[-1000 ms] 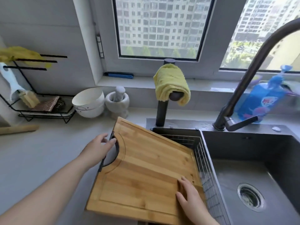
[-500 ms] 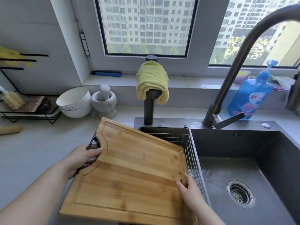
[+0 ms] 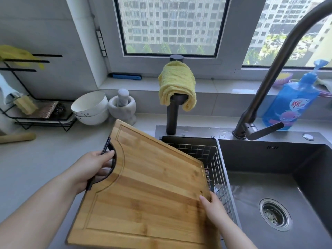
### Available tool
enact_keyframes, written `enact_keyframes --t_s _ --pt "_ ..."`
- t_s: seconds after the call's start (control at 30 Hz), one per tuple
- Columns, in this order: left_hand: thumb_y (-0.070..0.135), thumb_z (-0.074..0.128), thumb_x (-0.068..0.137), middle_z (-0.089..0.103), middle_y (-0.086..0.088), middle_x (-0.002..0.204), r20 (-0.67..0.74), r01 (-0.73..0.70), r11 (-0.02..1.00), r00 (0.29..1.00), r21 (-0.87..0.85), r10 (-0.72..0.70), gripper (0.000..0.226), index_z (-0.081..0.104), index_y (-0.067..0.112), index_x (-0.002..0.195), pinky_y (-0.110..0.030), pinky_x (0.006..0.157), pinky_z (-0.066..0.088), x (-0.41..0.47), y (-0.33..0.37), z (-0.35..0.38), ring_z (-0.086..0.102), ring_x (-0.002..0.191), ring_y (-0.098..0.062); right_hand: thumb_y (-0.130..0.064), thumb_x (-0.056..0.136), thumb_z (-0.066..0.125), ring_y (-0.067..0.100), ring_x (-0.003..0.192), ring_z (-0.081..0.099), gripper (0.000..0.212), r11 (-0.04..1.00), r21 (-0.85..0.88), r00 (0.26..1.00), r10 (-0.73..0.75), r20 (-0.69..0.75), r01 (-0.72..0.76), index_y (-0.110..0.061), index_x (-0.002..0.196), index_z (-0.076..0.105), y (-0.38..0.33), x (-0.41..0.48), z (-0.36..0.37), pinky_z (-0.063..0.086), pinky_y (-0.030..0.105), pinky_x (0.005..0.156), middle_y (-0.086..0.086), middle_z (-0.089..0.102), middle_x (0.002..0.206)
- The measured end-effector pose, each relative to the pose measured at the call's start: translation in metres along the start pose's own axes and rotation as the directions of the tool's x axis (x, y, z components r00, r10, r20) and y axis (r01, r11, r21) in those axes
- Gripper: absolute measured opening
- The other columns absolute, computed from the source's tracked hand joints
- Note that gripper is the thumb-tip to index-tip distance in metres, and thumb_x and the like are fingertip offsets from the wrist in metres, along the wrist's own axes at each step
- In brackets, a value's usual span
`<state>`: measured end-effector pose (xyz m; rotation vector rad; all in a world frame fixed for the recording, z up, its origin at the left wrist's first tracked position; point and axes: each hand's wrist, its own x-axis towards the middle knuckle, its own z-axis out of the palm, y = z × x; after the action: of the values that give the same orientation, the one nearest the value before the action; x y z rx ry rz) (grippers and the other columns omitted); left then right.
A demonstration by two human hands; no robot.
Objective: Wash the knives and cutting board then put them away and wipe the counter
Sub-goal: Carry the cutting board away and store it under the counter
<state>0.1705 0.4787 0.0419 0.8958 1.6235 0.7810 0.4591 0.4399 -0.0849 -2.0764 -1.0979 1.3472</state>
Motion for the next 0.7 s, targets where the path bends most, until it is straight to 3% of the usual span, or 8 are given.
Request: enact_keyframes --t_s 0.23,0.33,0.43,0.6,0.7 --pt "0.022 0.046 0.095 0.064 -0.011 0.087 -0.051 -0.075 0.997 0.996 -0.025 0.074 0.018 0.058 0.01 0.089 -0.02 0.045 0.049 -0.021 0.009 0.012 0.061 0.051 -0.019 -0.029 0.097 0.043 0.029 0.136 0.033 0.058 0.996 0.075 0.998 0.057 0.005 -0.057 -0.005 0.145 0.021 -0.002 0.0 -0.001 0.03 0.039 0.109 0.013 0.033 0.148" --pt "0.021 0.046 0.095 0.063 -0.006 0.079 -0.064 -0.123 0.992 0.991 -0.034 0.121 0.019 0.058 0.011 0.084 -0.012 0.036 0.043 -0.032 0.013 0.017 0.058 0.037 -0.007 -0.028 0.097 0.043 0.03 0.137 0.031 0.058 0.995 0.089 0.999 0.052 -0.013 -0.051 -0.004 0.145 0.02 -0.003 0.0 -0.002 0.029 0.039 0.109 0.014 0.031 0.149" --pt "0.021 0.045 0.095 0.063 -0.003 0.075 -0.078 -0.18 0.983 0.981 -0.028 0.178 0.019 0.057 0.012 0.083 -0.01 0.032 0.036 -0.042 0.019 0.018 0.056 0.035 -0.003 -0.029 0.097 0.043 0.03 0.137 0.03 0.058 0.994 0.099 0.999 0.046 -0.017 -0.044 -0.006 0.145 0.021 -0.003 0.0 -0.004 0.029 0.039 0.109 0.013 0.03 0.15" --pt "0.025 0.047 0.094 0.065 0.002 0.073 -0.112 -0.254 0.967 0.96 0.035 0.256 0.015 0.057 0.019 0.084 -0.02 0.044 0.035 -0.051 0.023 0.01 0.054 0.036 0.0 -0.028 0.094 0.05 0.027 0.114 0.047 0.055 0.98 0.172 0.995 0.094 0.045 -0.1 -0.009 0.14 0.029 -0.006 -0.004 -0.005 0.039 0.043 0.102 0.013 0.044 0.134" --pt "0.025 0.048 0.093 0.068 0.005 0.06 -0.125 -0.244 0.97 0.962 -0.007 0.241 0.016 0.058 0.019 0.083 -0.013 0.036 0.04 -0.056 0.019 0.003 0.057 0.037 -0.003 -0.025 0.093 0.052 0.027 0.113 0.048 0.052 0.974 0.21 0.996 0.083 0.037 -0.089 -0.008 0.138 0.033 -0.007 -0.007 -0.005 0.04 0.04 0.097 0.013 0.045 0.134"
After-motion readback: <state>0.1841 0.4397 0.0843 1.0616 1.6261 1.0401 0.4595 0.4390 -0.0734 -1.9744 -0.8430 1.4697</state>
